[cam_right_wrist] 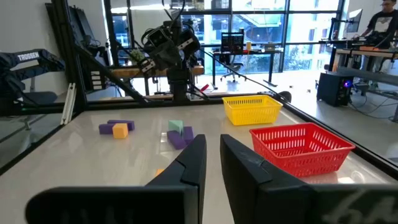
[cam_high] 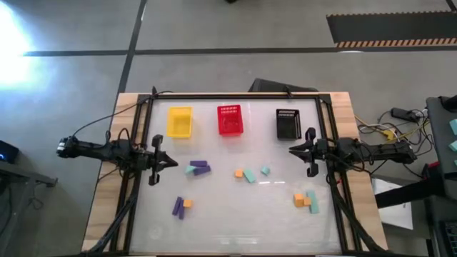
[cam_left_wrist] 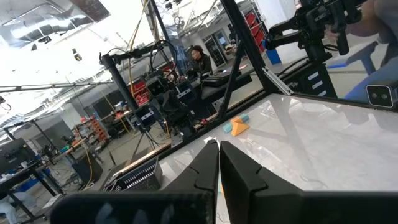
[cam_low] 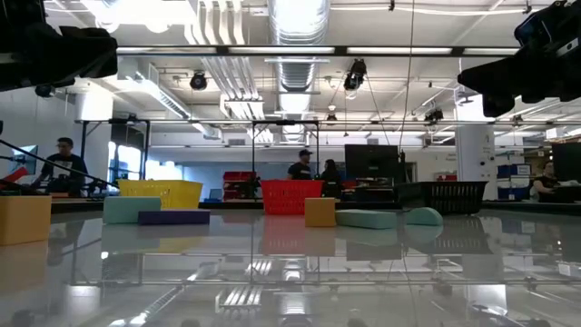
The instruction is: Sort & place blocks by color
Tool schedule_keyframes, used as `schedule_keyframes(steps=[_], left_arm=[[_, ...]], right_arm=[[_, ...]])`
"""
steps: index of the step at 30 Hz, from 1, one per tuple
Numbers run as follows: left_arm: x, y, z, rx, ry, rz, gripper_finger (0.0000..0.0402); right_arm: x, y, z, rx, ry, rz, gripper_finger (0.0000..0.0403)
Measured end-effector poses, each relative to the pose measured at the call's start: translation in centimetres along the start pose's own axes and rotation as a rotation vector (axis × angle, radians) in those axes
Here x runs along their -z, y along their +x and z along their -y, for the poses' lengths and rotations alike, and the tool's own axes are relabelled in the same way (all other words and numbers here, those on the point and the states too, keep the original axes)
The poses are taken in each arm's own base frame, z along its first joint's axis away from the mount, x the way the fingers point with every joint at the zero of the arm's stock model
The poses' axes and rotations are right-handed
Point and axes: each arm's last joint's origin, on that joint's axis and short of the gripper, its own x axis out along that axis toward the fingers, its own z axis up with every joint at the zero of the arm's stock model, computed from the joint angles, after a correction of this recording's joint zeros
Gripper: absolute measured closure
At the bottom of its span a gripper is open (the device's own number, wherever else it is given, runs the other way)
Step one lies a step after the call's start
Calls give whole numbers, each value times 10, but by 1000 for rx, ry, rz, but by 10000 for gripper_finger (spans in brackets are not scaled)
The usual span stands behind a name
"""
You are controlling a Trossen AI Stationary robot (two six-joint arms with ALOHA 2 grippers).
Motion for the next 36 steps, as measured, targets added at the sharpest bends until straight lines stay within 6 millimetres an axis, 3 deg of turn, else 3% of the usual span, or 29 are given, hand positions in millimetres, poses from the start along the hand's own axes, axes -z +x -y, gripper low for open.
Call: schedule_keyframes(steps=[2,5,7,14,23,36], left_arm=[[0,0,0,0,0,0,402],[0,0,0,0,1,1,402],[-5,0,-2,-14,-14,52,402],[-43,-12,-22,-81,-535,528,402],[-67,-35,-34,-151,-515,890,402],[-72,-41,-37,-168,-504,969,402]], right_arm=[[0,0,0,-11,105,-4,364],[1,0,-2,-58,436,-19,364],[-1,0,-1,-27,514,3,364],[-2,0,2,74,491,40,364],[-2,0,2,73,491,40,364],[-9,-1,2,56,328,108,364]])
